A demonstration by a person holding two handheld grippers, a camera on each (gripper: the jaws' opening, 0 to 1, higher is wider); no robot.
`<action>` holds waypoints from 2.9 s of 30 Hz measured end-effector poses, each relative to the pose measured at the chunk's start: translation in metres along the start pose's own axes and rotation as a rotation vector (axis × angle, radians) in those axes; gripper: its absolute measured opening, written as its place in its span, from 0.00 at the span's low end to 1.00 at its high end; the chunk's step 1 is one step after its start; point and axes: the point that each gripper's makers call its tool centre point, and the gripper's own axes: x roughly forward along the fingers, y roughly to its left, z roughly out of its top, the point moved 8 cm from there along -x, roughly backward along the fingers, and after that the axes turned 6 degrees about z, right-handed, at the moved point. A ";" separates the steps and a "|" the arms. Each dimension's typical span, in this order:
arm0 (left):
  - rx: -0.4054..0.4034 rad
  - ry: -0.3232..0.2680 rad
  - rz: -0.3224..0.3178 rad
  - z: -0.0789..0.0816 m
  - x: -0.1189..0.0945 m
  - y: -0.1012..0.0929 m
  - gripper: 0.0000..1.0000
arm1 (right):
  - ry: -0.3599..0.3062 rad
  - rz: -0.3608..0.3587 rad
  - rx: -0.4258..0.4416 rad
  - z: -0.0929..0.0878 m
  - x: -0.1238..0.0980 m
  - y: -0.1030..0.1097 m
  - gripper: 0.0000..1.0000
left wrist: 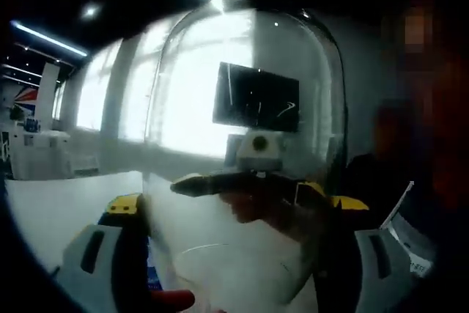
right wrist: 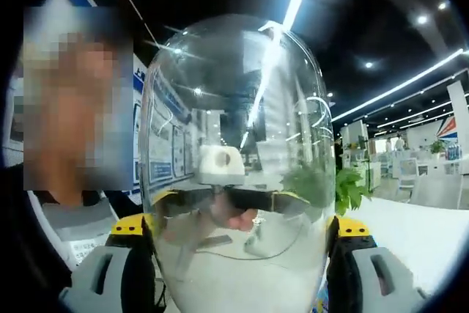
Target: Open the cover put in the Mizone put the cover back on
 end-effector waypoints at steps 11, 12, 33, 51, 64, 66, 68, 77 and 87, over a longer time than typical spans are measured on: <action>0.045 0.015 -0.007 0.027 0.011 0.017 0.86 | 0.005 0.003 -0.043 0.026 0.003 -0.020 0.90; 0.050 0.012 -0.009 0.030 0.012 0.020 0.86 | 0.004 0.002 -0.047 0.028 0.003 -0.024 0.90; 0.063 -0.038 -0.035 0.023 0.032 0.076 0.86 | 0.022 -0.017 -0.075 0.026 0.002 -0.077 0.90; 0.034 0.012 -0.038 -0.026 0.049 0.106 0.86 | 0.033 -0.028 -0.028 -0.028 -0.017 -0.108 0.90; 0.009 0.023 -0.033 -0.060 0.051 0.114 0.86 | 0.032 -0.031 -0.001 -0.060 -0.025 -0.116 0.90; 0.001 0.020 -0.034 -0.065 0.051 0.116 0.86 | 0.033 -0.033 0.005 -0.064 -0.025 -0.118 0.90; -0.004 0.019 -0.034 -0.069 0.051 0.118 0.86 | 0.036 -0.034 0.008 -0.068 -0.026 -0.118 0.90; 0.003 0.042 -0.036 -0.086 0.048 0.119 0.86 | 0.035 -0.034 0.009 -0.089 -0.029 -0.118 0.90; -0.016 0.051 -0.038 -0.109 0.046 0.124 0.86 | 0.032 -0.042 0.027 -0.113 -0.031 -0.117 0.90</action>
